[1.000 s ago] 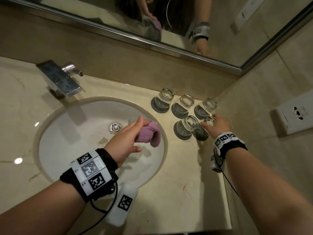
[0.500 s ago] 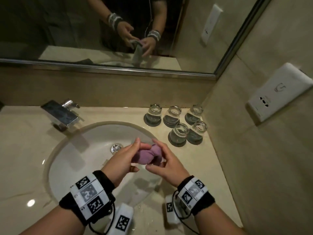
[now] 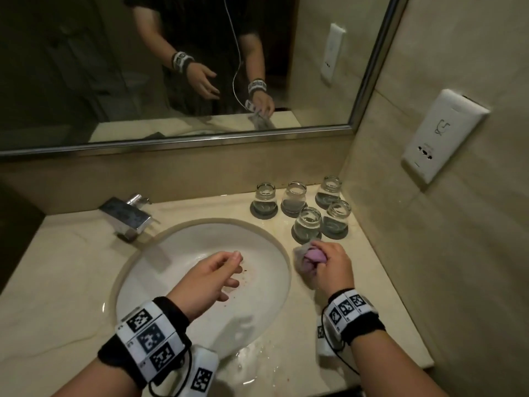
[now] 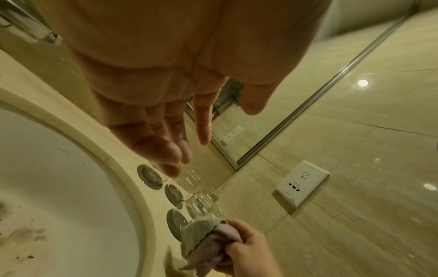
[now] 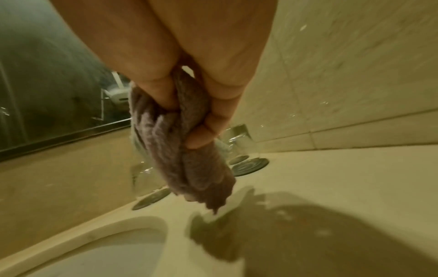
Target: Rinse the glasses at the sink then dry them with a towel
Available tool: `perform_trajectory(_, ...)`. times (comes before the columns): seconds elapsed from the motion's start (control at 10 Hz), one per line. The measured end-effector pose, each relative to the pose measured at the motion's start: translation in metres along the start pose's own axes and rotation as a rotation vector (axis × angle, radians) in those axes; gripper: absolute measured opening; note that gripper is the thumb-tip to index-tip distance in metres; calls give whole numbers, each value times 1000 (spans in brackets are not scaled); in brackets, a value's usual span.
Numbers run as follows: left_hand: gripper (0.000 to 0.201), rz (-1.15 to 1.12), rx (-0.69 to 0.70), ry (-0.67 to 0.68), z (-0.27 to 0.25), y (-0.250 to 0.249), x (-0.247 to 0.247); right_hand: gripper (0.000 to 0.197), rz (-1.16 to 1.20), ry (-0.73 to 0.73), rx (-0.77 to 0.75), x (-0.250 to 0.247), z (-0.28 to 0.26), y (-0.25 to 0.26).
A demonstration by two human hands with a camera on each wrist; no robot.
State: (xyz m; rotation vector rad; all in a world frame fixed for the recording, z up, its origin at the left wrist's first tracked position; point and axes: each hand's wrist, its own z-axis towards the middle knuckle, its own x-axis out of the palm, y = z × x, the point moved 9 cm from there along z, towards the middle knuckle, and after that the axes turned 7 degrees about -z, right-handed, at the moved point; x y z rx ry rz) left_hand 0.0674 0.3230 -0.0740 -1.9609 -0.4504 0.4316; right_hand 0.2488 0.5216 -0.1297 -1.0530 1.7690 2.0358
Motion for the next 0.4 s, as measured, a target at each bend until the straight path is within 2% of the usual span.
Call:
perform_trajectory(0.1,30,-9,16,-2,-2,-4,-4,40,-225,-11,47,-2,16,-25)
perform_trajectory(0.2,30,-6,15,9,-3,-6,-6,35,-563,166,97,22,21,-49)
perform_trajectory(0.3,31,-7,14,20,-1,-7,-9,54,-835,422,251,58,22,-95)
perform_trajectory(0.4,32,17,6,15,-1,-7,-17,60,-828,289,212,53,30,-80)
